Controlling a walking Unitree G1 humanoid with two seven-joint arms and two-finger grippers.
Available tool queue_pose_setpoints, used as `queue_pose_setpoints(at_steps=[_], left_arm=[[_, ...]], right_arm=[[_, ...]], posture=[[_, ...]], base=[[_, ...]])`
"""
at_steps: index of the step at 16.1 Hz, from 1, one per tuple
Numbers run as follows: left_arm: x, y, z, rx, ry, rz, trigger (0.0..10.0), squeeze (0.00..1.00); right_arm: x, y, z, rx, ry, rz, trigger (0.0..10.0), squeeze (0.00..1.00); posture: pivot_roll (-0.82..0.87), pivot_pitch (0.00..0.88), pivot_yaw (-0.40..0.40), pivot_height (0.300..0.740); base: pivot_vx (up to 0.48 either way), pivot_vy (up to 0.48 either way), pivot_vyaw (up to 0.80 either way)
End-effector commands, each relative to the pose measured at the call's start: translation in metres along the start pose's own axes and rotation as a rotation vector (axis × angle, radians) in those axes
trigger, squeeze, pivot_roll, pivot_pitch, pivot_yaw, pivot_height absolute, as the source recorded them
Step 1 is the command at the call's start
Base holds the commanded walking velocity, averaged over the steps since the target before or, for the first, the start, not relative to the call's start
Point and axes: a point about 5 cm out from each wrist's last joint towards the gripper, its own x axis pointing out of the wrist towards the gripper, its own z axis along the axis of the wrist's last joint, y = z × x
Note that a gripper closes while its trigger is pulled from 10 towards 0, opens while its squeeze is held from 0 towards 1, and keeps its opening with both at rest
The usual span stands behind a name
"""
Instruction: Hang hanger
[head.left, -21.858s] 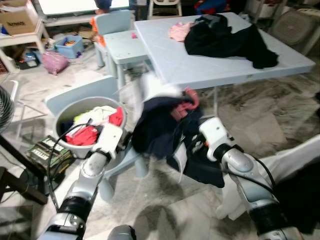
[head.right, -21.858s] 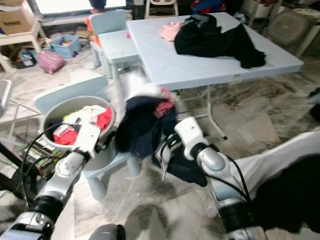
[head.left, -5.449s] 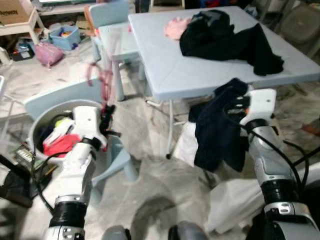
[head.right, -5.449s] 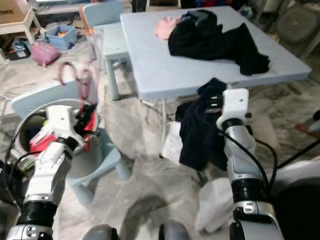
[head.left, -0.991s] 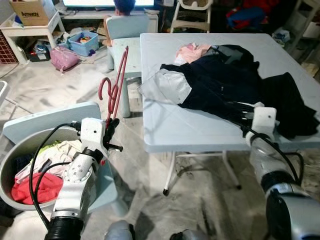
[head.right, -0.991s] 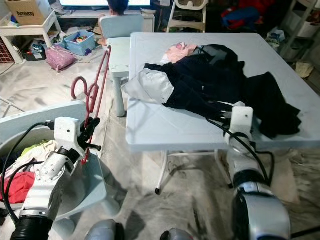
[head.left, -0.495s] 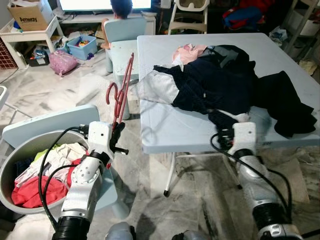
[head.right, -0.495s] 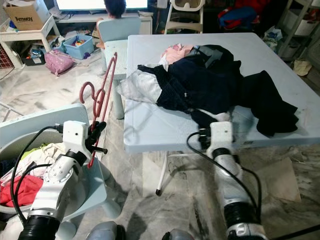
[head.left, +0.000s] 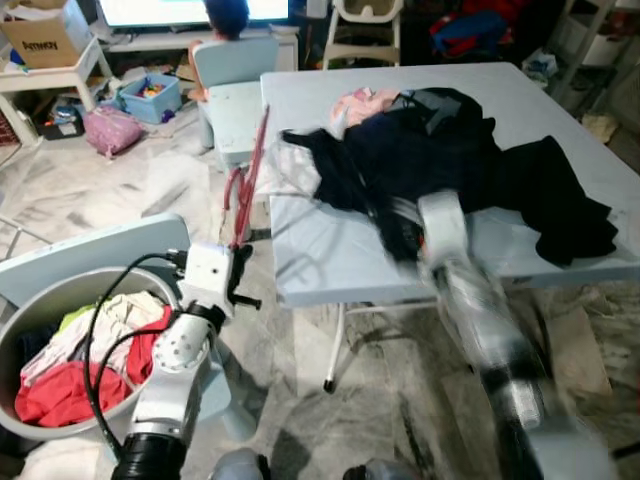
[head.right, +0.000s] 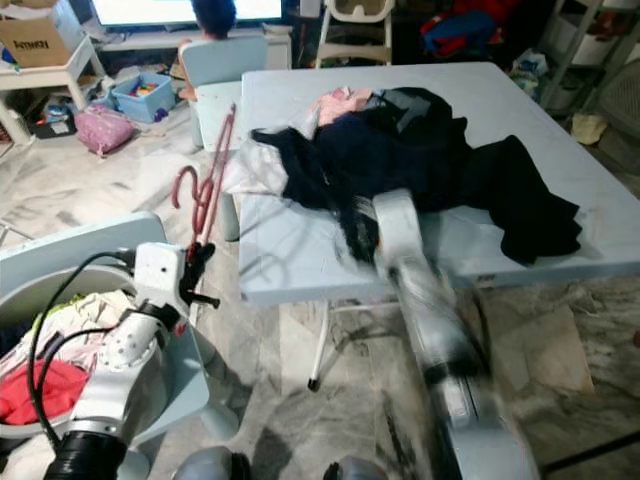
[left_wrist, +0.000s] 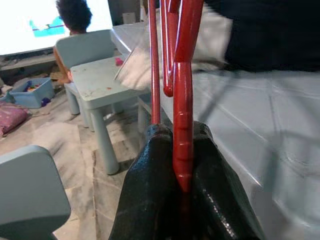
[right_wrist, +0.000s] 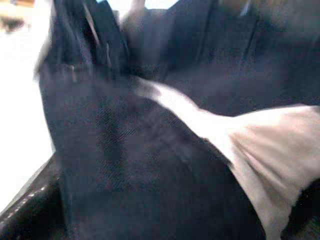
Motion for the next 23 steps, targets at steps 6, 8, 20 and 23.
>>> queue_pose_setpoints(at_steps=[6,8,20,23], left_arm=[[-0.007,0.006,-0.007,0.041,0.026,0.051,10.0,0.00],[-0.004,0.000,-0.008,0.049,0.038,0.026,10.0,0.00],[-0.003,-0.009,-0.013,0.059,0.076,-0.102,10.0,0.00],[-0.002,-0.010,-0.012,0.072,0.078,-0.128,10.0,0.00]], right_arm=[[0.014,-0.043,0.039,-0.145,-0.101,-0.308,10.0,1.00],[0.004,-0.057,-0.004,-0.087,0.123,-0.397,10.0,1.00],[-0.035,-0.005,-0.024,-0.114,-0.014,0.427,10.0,1.00],[-0.045,-0.010,-0.022,-0.239,0.003,0.546,10.0,1.00]], posture=[[0.03,0.000,-0.052,0.740],[0.02,0.000,-0.047,0.740],[-0.01,0.000,-0.012,0.740],[-0.01,0.000,-0.007,0.740]], base=[[0.000,0.000,0.00],[0.000,0.000,0.00],[0.000,0.000,0.00],[0.000,0.000,0.00]])
